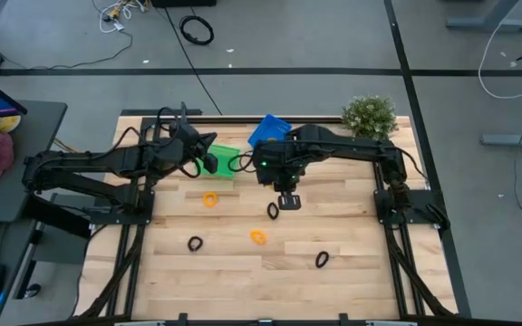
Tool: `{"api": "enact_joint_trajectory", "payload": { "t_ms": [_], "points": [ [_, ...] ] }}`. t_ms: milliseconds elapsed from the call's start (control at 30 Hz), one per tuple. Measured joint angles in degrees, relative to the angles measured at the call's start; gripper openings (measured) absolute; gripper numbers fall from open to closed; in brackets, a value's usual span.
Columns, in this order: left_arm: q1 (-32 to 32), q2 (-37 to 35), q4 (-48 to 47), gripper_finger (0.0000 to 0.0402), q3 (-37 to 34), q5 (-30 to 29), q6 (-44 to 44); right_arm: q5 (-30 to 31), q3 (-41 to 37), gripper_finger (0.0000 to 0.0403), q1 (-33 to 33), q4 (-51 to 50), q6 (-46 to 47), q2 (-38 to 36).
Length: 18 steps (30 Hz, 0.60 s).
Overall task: Sort spring keychains into baskets
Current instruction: Put the yellow spring keychain into the blue basket
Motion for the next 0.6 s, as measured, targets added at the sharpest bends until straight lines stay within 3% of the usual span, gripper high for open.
{"api": "enact_joint_trajectory", "payload": {
  "t_ms": [233, 433, 600],
  "points": [
    [-0.01, 0.00, -0.33, 0.0005, 0.00, 0.00, 0.02, 0.12, 0.00, 0.0000, -3.81, 3.49, 13.96, 0.00],
    [0.00, 0.00, -0.32, 0.0005, 0.00, -0.02, 0.02, 0.52, 0.00, 0.0000, -9.52, 9.03, 32.11, 0.00],
    [0.01, 0.00, -0.31, 0.0005, 0.00, -0.02, 0.00, 0.57, -0.01, 0.0000, -12.36, 15.05, 37.11, 0.00]
  ]
}}
